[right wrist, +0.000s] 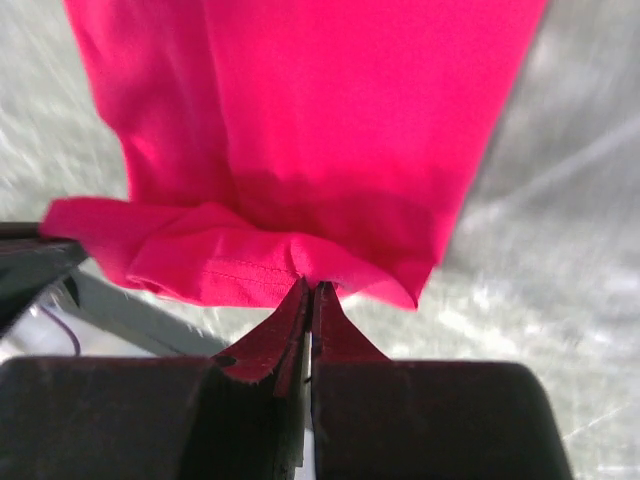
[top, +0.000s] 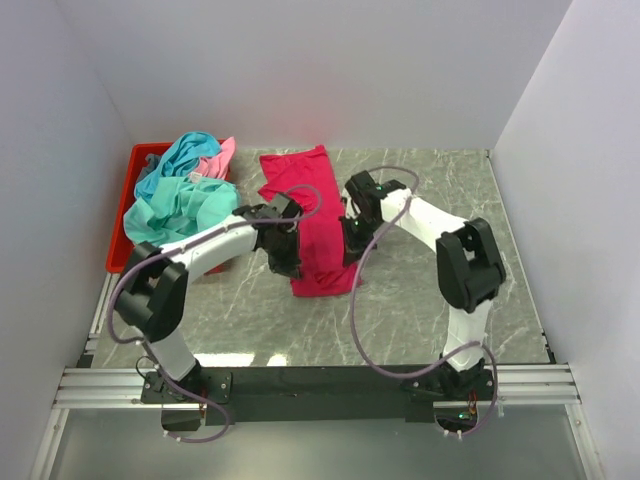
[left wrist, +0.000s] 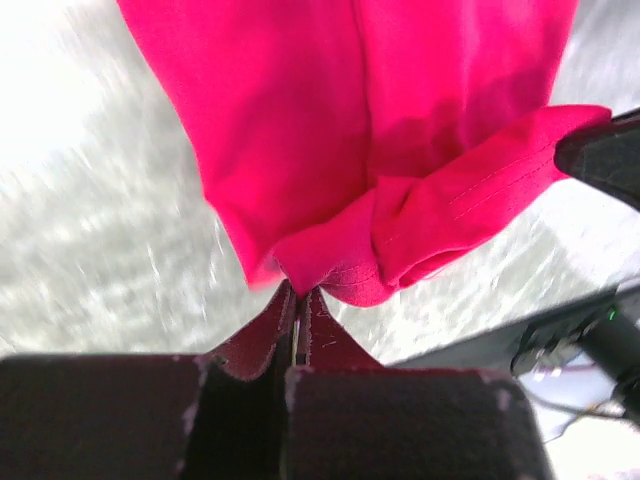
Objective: Fold and stack the t-shirts
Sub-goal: Fold the tshirt
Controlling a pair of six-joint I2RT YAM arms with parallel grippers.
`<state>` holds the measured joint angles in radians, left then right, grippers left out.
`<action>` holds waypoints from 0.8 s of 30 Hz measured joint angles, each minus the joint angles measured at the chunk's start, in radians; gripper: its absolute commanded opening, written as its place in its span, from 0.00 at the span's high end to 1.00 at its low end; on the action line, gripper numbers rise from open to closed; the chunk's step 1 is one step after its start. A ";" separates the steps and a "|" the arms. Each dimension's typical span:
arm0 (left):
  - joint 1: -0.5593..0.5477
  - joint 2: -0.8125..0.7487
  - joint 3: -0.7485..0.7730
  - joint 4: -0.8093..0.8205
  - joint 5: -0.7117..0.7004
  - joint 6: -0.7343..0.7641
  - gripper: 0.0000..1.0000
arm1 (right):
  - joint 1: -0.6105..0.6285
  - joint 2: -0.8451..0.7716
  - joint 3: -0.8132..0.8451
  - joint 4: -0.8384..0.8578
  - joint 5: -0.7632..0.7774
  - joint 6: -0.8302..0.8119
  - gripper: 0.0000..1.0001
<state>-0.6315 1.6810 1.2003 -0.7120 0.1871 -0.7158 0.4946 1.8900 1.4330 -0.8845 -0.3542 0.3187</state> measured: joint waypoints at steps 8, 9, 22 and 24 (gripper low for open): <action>0.140 0.144 0.161 -0.002 -0.026 0.029 1.00 | -0.031 0.211 0.312 -0.019 0.032 -0.003 1.00; 0.155 0.155 0.183 -0.002 -0.031 0.034 1.00 | -0.035 0.230 0.342 -0.023 0.035 -0.003 1.00; 0.255 0.336 0.402 -0.003 -0.005 0.104 1.00 | -0.109 0.383 0.580 -0.022 0.064 0.023 1.00; 0.264 0.357 0.409 -0.004 0.002 0.111 1.00 | -0.114 0.412 0.625 -0.021 0.065 0.028 1.00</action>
<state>-0.3672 2.0380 1.6089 -0.7162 0.1894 -0.6048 0.3801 2.3016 2.0583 -0.9051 -0.2890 0.3470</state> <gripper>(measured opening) 0.017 0.018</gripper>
